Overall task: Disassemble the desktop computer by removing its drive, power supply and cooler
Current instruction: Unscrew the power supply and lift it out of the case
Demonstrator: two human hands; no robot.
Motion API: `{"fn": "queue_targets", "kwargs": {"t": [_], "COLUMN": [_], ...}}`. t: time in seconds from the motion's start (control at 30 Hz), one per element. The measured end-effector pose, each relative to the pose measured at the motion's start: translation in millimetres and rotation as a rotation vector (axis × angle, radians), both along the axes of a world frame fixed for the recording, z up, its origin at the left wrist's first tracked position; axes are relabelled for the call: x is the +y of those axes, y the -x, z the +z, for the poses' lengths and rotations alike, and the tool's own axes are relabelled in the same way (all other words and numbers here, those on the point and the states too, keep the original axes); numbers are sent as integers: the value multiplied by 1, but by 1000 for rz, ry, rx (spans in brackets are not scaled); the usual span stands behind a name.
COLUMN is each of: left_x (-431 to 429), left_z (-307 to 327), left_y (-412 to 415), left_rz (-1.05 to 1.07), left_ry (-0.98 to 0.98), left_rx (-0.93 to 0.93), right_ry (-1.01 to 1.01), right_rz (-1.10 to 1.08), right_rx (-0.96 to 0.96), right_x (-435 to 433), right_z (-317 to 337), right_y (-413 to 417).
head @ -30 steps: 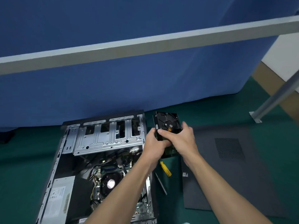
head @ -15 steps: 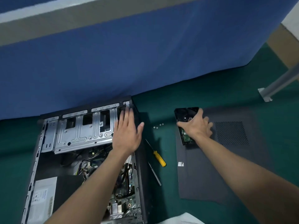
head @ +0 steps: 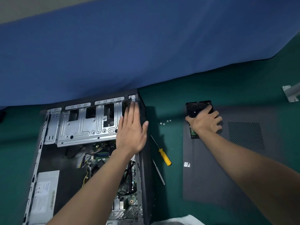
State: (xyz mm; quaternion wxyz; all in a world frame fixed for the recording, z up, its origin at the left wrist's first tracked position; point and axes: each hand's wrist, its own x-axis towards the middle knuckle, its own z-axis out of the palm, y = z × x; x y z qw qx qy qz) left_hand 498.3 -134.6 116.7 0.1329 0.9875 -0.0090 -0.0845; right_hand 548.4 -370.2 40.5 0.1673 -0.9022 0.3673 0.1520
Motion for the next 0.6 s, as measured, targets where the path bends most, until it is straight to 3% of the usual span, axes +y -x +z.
{"fn": "queue_targets", "kwargs": {"t": [0.2,0.37,0.6], "left_x": [0,3,39], "left_z": [10,28,44], "left_y": [-1,3,48], "left_rz": [-24,-42,-86], "left_ry": [15,-70,-184], "left_rx": [69,97,-5], "right_ry": [-60,-173,-566], "right_rz": [55,266,599], "right_rx": [77,-291,-487], "right_x": [-3,43,117], "right_z": [18,58,102], "right_y": [6,46,111]}}
